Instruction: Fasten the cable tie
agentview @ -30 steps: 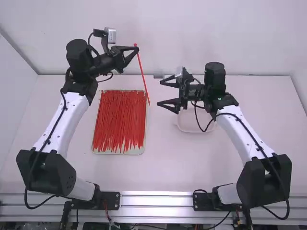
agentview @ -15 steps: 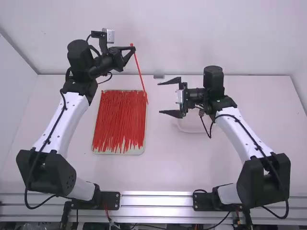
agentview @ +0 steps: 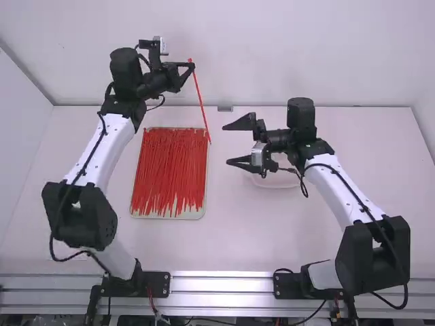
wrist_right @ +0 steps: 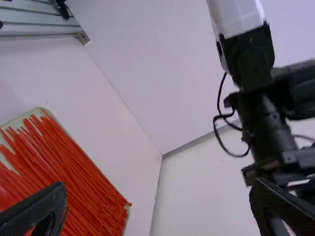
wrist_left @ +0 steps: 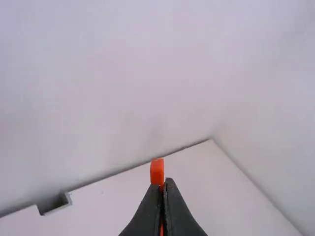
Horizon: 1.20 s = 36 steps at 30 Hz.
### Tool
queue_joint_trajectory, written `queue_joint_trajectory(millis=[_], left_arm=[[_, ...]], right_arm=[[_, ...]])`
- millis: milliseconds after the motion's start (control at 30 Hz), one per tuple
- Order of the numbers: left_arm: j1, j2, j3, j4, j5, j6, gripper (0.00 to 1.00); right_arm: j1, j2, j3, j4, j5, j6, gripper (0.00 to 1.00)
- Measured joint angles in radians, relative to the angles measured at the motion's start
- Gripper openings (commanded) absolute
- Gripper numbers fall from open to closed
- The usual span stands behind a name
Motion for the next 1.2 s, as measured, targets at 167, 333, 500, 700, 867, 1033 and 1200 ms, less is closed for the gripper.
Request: queue_joint_trajectory(millis=[167,333,500,700,867,1033,1200], left_arm=[[0.0,0.046,0.012,-0.02,0.014,-0.032,0.02],[0.0,0.051,0.019,-0.002,0.091,-0.109,0.02],[0.0,0.057,0.02,0.01,0.208,-0.206,0.02],[0.0,0.066,0.02,-0.016,0.361,-0.313,0.03],[-0.007,0.066,0.021,-0.1,0.408,-0.394,0.03],[-0.01,0.066,0.021,-0.215,0.419,-0.483,0.02],[-0.011,0.066,0.021,-0.238,0.425,-0.5,0.02]], right_arm=[[0.0,0.0,0.0,0.0,-0.005,-0.022,0.99],[0.0,0.0,-0.042,0.004,-0.011,-0.124,0.99],[0.0,0.0,-0.1,0.003,-0.039,-0.267,0.99],[0.0,0.0,-0.131,0.003,-0.063,-0.394,0.99],[0.0,0.0,-0.134,0.003,-0.072,-0.454,0.99],[0.0,0.0,-0.134,0.004,-0.078,-0.495,0.99],[0.0,0.0,-0.134,0.004,-0.079,-0.506,0.89]])
